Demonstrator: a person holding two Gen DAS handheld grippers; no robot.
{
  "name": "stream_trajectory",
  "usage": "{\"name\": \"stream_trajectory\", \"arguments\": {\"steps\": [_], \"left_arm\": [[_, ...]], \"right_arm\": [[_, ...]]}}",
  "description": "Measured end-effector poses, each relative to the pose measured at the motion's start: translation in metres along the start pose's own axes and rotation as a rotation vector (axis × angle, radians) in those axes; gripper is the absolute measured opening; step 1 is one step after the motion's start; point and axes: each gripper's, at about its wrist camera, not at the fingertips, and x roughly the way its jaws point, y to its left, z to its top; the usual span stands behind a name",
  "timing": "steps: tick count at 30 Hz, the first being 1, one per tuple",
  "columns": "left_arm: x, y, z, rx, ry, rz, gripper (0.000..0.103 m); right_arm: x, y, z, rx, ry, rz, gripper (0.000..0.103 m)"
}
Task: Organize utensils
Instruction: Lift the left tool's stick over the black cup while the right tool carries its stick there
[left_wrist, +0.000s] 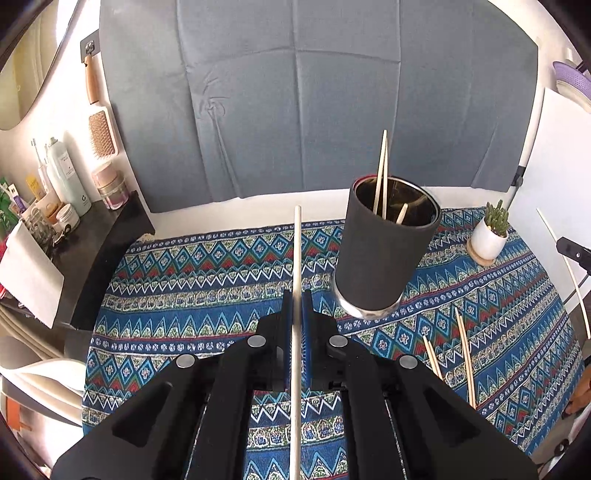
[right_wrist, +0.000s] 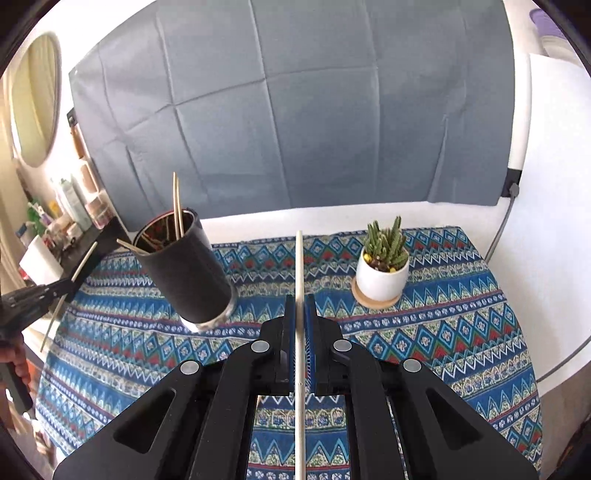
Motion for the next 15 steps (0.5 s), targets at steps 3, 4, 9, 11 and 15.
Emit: {"name": "stream_trajectory", "arguments": {"steps": [3,4,9,11,15], "left_arm": [[0.001,-0.001,0.017,0.004,-0.017,-0.026,0.005],[0.001,-0.002,0.022,0.001,-0.024,-0.04,0.005],[0.008,-0.003,0.046,0.0,-0.059,-0.09,0.005],[0.015,-0.004,0.055,-0.002,-0.069,-0.107,0.005],[0.027,-0.01,0.07,0.008,-0.099,-0.154,0.005]], "right_arm": [[0.004,0.01,0.017,-0.007,-0.018,0.03,0.005],[0.007,0.013,0.023,-0.009,-0.024,0.043,0.005],[0.02,0.032,0.044,-0.035,-0.063,0.112,0.005],[0.028,0.039,0.052,-0.049,-0.072,0.132,0.005],[0.045,0.054,0.066,-0.074,-0.093,0.169,0.005]]}}
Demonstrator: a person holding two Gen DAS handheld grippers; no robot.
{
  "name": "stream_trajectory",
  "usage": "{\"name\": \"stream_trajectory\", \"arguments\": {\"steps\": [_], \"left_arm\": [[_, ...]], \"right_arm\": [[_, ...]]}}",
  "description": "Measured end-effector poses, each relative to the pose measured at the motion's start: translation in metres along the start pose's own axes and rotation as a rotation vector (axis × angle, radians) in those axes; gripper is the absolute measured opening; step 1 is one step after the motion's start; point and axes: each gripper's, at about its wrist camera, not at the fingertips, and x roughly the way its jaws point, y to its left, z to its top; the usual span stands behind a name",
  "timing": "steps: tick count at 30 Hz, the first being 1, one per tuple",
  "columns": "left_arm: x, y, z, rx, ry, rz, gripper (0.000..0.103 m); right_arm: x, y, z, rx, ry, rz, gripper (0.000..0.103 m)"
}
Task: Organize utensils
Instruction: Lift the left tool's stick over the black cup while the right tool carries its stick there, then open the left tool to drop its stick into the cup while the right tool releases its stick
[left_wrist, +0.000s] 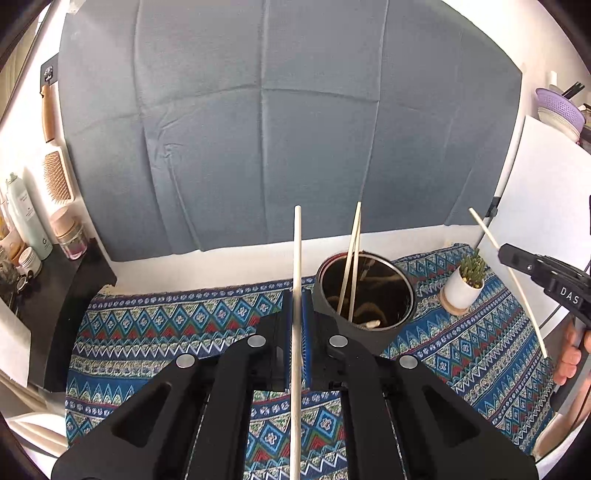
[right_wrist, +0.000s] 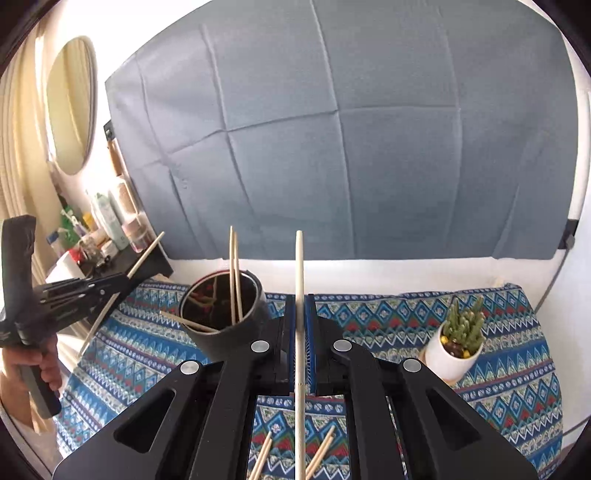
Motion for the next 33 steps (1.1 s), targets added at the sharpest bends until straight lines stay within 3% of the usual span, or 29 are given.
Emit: {"name": "stream_trajectory", "arguments": {"steps": [6,14,21,24,33], "left_arm": [[0.02,-0.006,0.022,0.03,-0.042,-0.067,0.005],[0.037,0.006,0.047,-0.013,-0.223,-0.187,0.005],[0.043,0.016,0.04,-0.069,-0.43,-0.288,0.005],[0.05,0.013,0.037,-0.069,-0.469,-0.31,0.005],[0.075,0.008,0.019,-0.111,-0.551,-0.371,0.005]], "right_arm": [[0.027,0.012,0.024,-0.004,-0.076,0.041,0.005],[0.059,0.019,0.048,0.033,-0.217,0.15,0.005],[0.082,0.014,0.054,0.111,-0.332,0.246,0.005],[0.084,0.012,0.052,0.15,-0.406,0.332,0.005],[0.106,0.014,0.039,0.208,-0.555,0.374,0.005]]}}
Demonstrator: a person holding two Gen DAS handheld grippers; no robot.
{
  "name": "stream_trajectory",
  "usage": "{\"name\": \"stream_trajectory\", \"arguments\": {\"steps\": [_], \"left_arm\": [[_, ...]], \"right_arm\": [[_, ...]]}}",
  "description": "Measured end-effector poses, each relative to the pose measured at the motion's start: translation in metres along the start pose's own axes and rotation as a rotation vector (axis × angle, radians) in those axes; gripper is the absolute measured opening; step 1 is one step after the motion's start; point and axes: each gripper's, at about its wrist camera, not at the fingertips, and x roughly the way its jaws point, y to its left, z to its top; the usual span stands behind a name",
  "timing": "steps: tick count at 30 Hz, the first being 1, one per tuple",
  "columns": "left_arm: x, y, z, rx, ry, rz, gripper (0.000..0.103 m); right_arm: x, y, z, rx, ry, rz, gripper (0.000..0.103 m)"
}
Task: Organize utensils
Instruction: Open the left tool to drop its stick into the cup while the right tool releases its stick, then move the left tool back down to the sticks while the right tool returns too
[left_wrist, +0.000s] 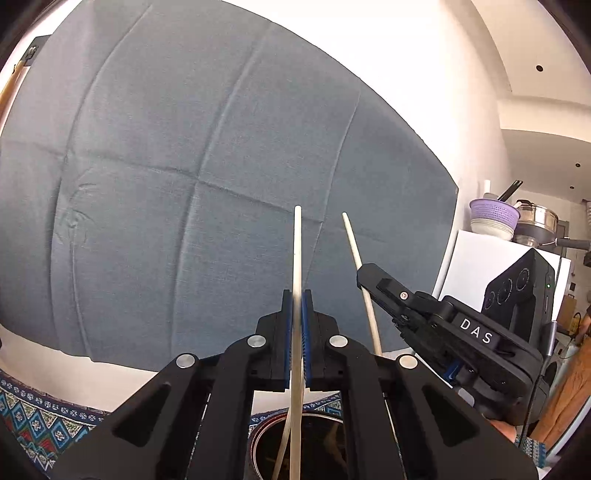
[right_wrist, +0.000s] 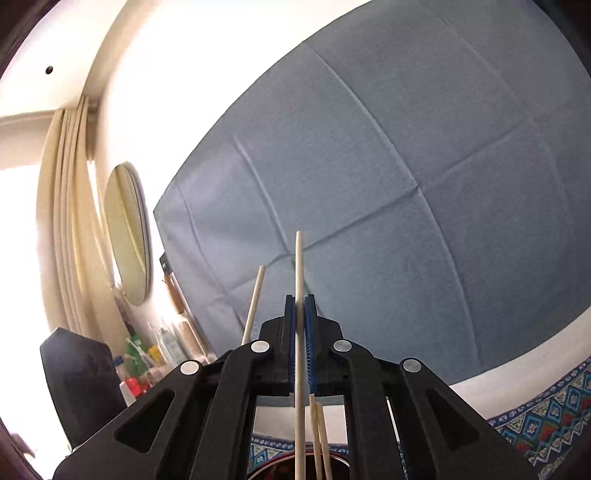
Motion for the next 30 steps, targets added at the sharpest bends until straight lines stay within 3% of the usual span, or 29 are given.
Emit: {"name": "stream_trajectory", "arguments": {"steps": [4,12,17,30], "left_arm": [[-0.003,0.004,-0.015,0.008,-0.028,-0.015,0.005],[-0.008,0.011,-0.025,-0.038,-0.068,-0.025,0.005],[-0.006,0.007,-0.022,-0.028,-0.094,-0.034,0.005],[-0.028,0.009,-0.039,-0.019,-0.031,-0.012,0.005]], "right_arm": [[0.004,-0.01,-0.014,0.028,0.007,-0.007,0.005],[-0.001,-0.001,-0.031,-0.104,0.057,-0.055,0.005],[-0.01,-0.008,-0.038,-0.097,0.076,-0.061,0.005],[-0.032,-0.003,-0.041,-0.175,0.127,-0.112,0.008]]}}
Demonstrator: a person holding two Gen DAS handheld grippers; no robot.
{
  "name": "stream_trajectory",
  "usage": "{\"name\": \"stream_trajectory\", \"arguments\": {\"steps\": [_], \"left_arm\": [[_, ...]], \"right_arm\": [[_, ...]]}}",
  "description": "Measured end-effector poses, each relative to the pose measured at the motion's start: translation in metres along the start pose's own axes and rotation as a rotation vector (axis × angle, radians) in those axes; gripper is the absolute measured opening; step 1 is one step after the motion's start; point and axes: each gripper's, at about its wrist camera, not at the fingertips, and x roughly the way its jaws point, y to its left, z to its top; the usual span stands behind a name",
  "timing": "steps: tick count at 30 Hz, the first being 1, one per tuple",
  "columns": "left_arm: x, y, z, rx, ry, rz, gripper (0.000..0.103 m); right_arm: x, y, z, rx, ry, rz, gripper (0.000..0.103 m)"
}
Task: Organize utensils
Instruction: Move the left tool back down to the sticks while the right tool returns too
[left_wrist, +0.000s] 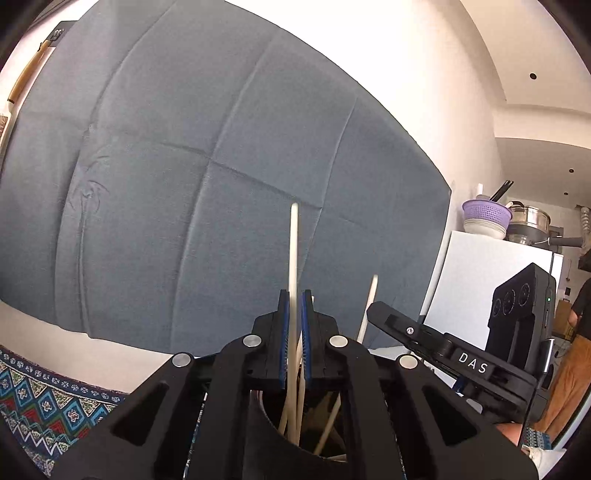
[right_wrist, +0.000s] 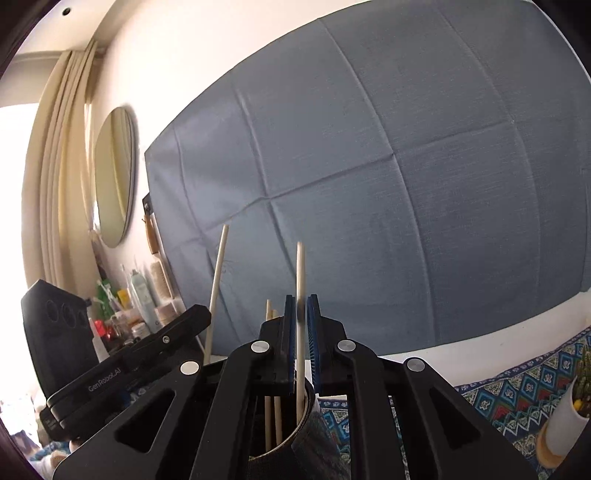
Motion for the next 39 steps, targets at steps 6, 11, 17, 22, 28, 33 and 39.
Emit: {"name": "stream_trajectory", "arguments": {"steps": [6,11,17,22,28,33,39], "left_arm": [[-0.022,-0.005,0.006,-0.009,0.021,0.035,0.035],[-0.04,-0.019,0.011,0.047,0.062,0.115,0.042],[-0.064,-0.03,0.006,0.072,0.122,0.203,0.068],[-0.078,-0.038,-0.005,0.081,0.207,0.262,0.082],[-0.088,-0.049,-0.023,0.091,0.349,0.337,0.092],[-0.086,-0.058,-0.044,0.068,0.489,0.33,0.094],[-0.077,-0.069,-0.08,0.078,0.654,0.311,0.097]], "right_arm": [[-0.015,0.006,0.003,-0.002,0.013,-0.016,0.012],[-0.039,0.014,0.009,-0.02,-0.001,-0.012,0.029],[-0.075,0.023,0.013,-0.053,0.0,-0.035,0.052],[-0.103,0.025,0.008,-0.068,0.039,-0.091,0.073],[-0.127,0.022,-0.006,-0.069,0.134,-0.146,0.083],[-0.138,0.015,-0.024,-0.068,0.269,-0.229,0.085],[-0.145,0.002,-0.048,-0.059,0.406,-0.303,0.085]]}}
